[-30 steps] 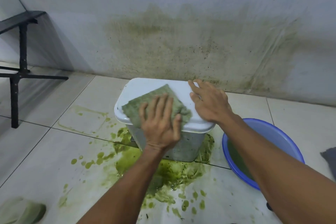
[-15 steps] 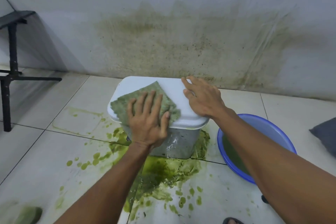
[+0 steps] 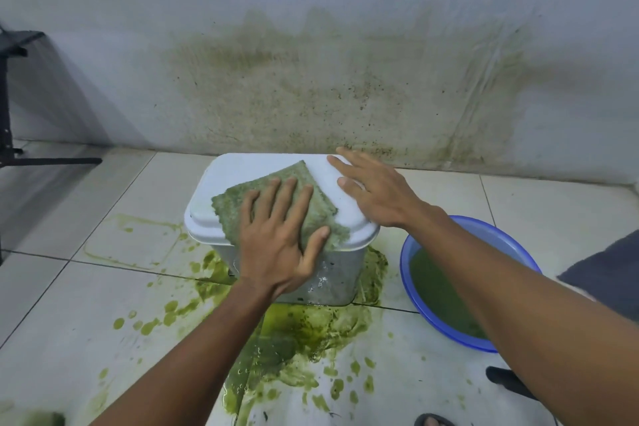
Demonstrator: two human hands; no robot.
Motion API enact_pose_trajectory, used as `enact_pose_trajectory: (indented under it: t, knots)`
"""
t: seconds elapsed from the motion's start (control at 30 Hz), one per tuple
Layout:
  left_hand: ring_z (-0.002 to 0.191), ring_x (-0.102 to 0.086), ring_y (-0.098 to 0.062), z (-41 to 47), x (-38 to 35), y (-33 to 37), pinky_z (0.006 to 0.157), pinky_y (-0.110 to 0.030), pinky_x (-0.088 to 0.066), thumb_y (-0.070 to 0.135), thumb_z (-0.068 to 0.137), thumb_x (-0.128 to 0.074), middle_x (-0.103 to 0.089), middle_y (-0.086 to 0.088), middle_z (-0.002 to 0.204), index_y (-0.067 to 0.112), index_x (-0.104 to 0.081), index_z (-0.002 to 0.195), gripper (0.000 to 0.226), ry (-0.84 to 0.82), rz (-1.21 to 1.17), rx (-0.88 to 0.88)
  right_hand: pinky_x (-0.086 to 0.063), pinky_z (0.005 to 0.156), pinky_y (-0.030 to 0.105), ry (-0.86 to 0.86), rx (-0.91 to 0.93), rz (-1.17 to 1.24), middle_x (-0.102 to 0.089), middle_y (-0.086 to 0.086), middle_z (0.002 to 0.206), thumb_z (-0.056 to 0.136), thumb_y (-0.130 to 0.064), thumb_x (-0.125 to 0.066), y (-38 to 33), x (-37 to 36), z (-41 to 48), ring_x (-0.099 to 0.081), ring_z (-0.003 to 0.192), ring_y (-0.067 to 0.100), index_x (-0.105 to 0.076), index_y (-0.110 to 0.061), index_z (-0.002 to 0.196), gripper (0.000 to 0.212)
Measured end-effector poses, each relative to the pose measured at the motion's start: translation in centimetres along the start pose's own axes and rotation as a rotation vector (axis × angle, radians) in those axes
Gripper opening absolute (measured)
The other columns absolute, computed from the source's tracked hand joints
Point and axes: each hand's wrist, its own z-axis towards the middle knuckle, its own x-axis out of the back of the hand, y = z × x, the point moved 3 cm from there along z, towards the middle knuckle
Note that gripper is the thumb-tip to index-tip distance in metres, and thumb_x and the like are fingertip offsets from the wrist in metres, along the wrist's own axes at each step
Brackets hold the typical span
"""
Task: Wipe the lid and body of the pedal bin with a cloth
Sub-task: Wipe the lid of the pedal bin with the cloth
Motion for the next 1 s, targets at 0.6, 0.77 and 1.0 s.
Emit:
enact_pose_trajectory:
  t: [0.6,0.77,1.0]
  knots:
    - [0.135,-0.052,-0.035,2.2,-1.4,7.1,0.112,-0.054,-0.035,0.058,0.097,-0.048,-0.057,-0.019,0.145,0.003,-0.058,0.140,0.071,-0.040,0.039,-0.012,-0.028,0.120,0.042,0.108,-0.042,0.392,-0.038,-0.018,0.155,0.105,-0.021,-0.043,1.5,-0.1,0.4,-0.034,0.145,0.011,-0.054,-0.035,0.141,0.040]
    - [0.140,-0.050,-0.033,0.8,-1.1,4.7,0.114,-0.053,-0.038,0.060,0.097,-0.052,-0.053,-0.016,0.151,0.008,-0.057,0.144,0.071,0.001,-0.004,-0.145,-0.025,0.121,0.038,0.108,-0.048,0.427,-0.037,-0.018,0.156,0.105,-0.020,-0.042,2.1,-0.3,0.0,-0.031,0.146,0.008,-0.055,-0.035,0.140,0.040]
    - [0.141,-0.046,-0.039,0.5,-0.6,5.1,0.115,-0.058,-0.031,0.064,0.095,-0.049,-0.052,-0.019,0.150,0.007,-0.055,0.144,0.076,-0.078,0.041,0.003,-0.021,0.122,0.042,0.088,-0.090,0.538,-0.037,-0.022,0.155,0.103,-0.029,-0.044,2.2,-0.8,0.2,-0.030,0.146,0.008,-0.058,-0.036,0.137,0.037]
